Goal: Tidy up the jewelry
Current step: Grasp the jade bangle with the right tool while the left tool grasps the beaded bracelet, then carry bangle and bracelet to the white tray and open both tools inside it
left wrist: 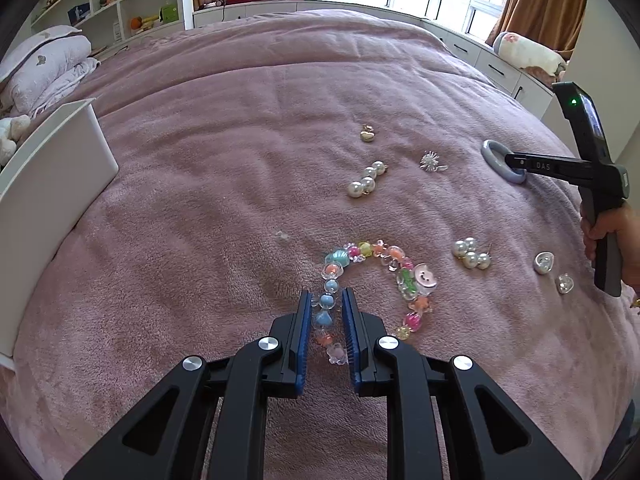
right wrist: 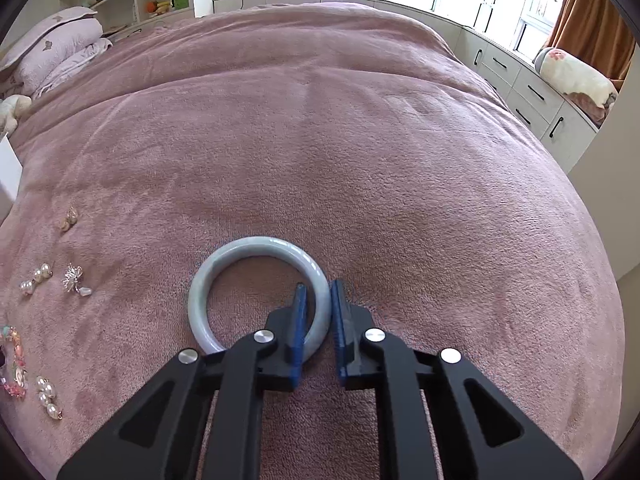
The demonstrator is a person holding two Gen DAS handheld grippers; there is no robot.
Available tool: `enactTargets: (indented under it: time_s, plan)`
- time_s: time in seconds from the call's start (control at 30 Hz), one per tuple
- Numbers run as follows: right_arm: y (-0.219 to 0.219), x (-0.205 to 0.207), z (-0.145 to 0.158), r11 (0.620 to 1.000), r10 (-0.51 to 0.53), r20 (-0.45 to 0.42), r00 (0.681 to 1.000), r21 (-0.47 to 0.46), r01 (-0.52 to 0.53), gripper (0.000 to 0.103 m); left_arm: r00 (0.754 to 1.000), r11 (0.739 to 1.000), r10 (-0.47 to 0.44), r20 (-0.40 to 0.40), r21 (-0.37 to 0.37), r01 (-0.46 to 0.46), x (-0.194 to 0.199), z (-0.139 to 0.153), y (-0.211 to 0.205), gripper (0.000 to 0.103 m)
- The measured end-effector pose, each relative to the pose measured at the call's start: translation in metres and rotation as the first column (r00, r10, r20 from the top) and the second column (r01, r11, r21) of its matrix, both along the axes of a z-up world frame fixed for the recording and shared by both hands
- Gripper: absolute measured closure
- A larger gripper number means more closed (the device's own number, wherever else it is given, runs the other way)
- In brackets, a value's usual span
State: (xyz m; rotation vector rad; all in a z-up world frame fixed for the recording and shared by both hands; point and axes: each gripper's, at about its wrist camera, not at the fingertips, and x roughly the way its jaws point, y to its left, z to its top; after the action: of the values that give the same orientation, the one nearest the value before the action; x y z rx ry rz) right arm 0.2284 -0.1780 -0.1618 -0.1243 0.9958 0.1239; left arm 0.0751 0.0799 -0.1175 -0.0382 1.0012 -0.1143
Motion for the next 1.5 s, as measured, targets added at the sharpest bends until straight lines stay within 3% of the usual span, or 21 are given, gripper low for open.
enactTargets:
  time_s: [0.47,0.97,1.2,1.5]
  plan:
    - [-0.001,-0.015,0.035,1.0,0.022,0.078,0.997,0.005,-0.023,0.091,0.999,1.0,-0.01,0.049,-0.003,0.01,-0.011,0.027,0.007,0.083]
    - [0.03,-0.041,0.103,0.993,0.12,0.216,0.969,-0.017,-0.119,0.091,0.989,1.0,-0.013,0.15,0.027,0.009,-0.029,0.083,0.022,0.083]
    - [0.071,-0.055,0.126,0.982,0.189,0.248,0.95,-0.02,-0.19,0.091,0.982,0.997,0.05,0.185,0.054,-0.061,-0.045,0.112,0.062,0.083]
    - [0.159,-0.069,0.15,0.95,0.303,0.278,0.911,-0.01,-0.313,0.091,0.96,0.978,0.177,0.219,0.07,-0.196,-0.059,0.137,0.149,0.083]
